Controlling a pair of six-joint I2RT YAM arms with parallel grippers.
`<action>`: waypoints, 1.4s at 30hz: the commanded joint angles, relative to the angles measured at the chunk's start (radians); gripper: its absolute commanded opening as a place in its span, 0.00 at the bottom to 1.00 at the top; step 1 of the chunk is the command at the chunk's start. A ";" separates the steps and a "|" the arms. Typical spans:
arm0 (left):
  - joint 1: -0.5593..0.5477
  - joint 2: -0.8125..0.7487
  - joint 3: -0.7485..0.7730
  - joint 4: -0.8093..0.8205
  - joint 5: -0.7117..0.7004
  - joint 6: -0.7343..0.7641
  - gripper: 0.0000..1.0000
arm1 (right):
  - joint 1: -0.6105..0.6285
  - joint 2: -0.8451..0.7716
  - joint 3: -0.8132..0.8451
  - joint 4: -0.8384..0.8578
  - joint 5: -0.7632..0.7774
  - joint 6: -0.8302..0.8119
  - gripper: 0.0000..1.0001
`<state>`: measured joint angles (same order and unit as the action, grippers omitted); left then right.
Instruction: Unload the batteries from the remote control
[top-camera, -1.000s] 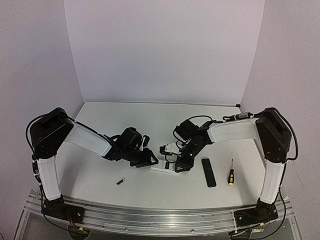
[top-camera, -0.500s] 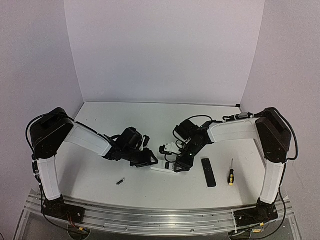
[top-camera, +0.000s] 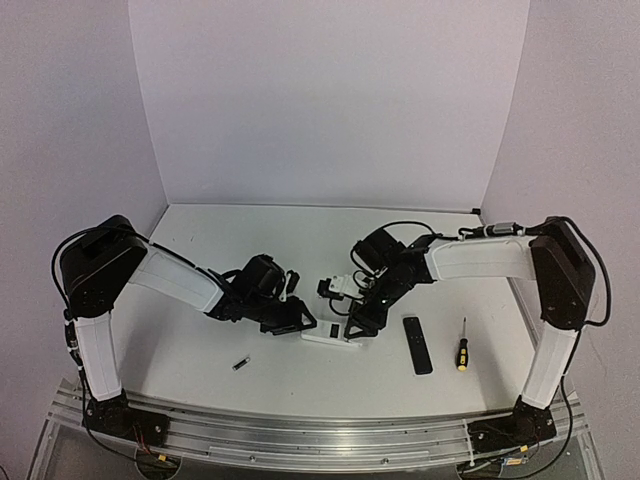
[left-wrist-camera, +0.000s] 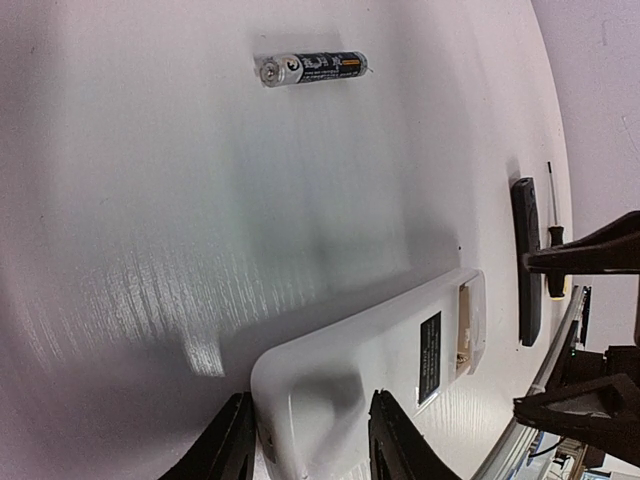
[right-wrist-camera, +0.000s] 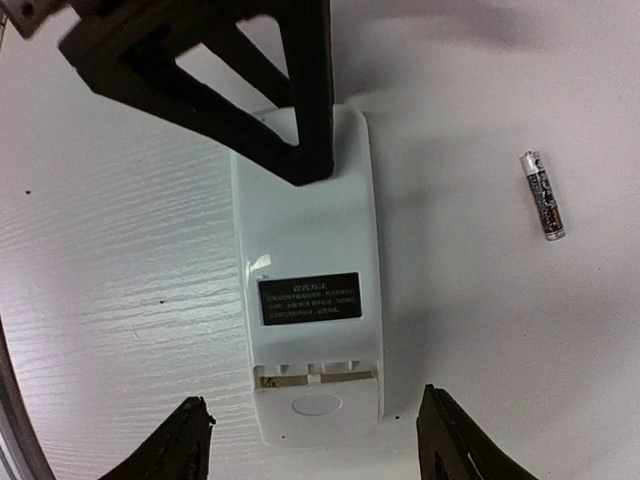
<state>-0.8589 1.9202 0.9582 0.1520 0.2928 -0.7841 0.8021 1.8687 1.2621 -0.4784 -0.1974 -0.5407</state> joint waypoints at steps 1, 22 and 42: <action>-0.014 0.060 -0.018 -0.206 -0.025 0.008 0.40 | 0.005 -0.096 0.001 0.029 -0.060 0.118 0.66; -0.014 0.037 -0.018 -0.221 -0.046 0.016 0.40 | 0.002 -0.216 -0.299 0.249 0.181 1.443 0.52; -0.015 0.037 -0.029 -0.210 -0.040 0.006 0.40 | 0.002 -0.096 -0.345 0.350 0.094 1.479 0.38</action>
<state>-0.8654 1.9190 0.9794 0.1059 0.2775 -0.7830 0.8021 1.7529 0.9247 -0.1566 -0.0801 0.9234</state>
